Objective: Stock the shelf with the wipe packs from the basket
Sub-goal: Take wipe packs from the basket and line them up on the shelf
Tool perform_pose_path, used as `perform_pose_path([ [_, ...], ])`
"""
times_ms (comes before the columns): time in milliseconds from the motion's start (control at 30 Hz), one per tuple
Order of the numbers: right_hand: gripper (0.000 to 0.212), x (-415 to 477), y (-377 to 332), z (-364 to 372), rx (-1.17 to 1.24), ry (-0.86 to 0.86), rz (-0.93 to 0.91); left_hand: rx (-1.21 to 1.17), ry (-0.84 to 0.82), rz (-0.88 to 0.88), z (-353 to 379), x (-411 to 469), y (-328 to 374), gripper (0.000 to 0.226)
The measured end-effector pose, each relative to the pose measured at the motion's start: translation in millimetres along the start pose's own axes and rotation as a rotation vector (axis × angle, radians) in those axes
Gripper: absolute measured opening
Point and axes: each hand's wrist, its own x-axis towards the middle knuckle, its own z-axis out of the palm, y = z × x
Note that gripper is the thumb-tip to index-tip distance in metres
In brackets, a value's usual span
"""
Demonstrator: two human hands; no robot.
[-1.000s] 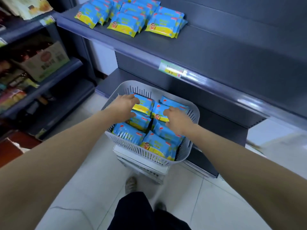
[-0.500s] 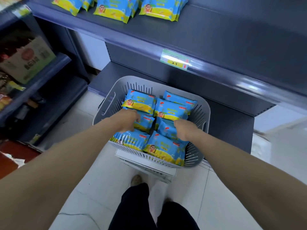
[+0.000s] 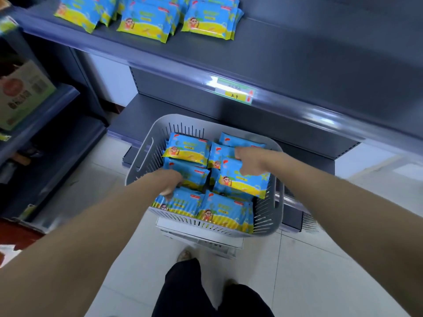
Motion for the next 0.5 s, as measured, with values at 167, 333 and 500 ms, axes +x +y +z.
perform_pose_path([
  [167, 0.028, -12, -13, -28, -0.015, 0.090, 0.019, 0.041, -0.040, 0.036, 5, 0, -4, 0.073],
  [333, 0.034, -21, -20, -68, 0.013, 0.206, -0.005, -0.033, 0.007, 0.098, -15, -11, -14, 0.037],
  [500, 0.025, -30, -23, -114, -0.009, 0.320, -0.027, -0.053, 0.115, 0.160, -42, -26, -25, 0.022],
])
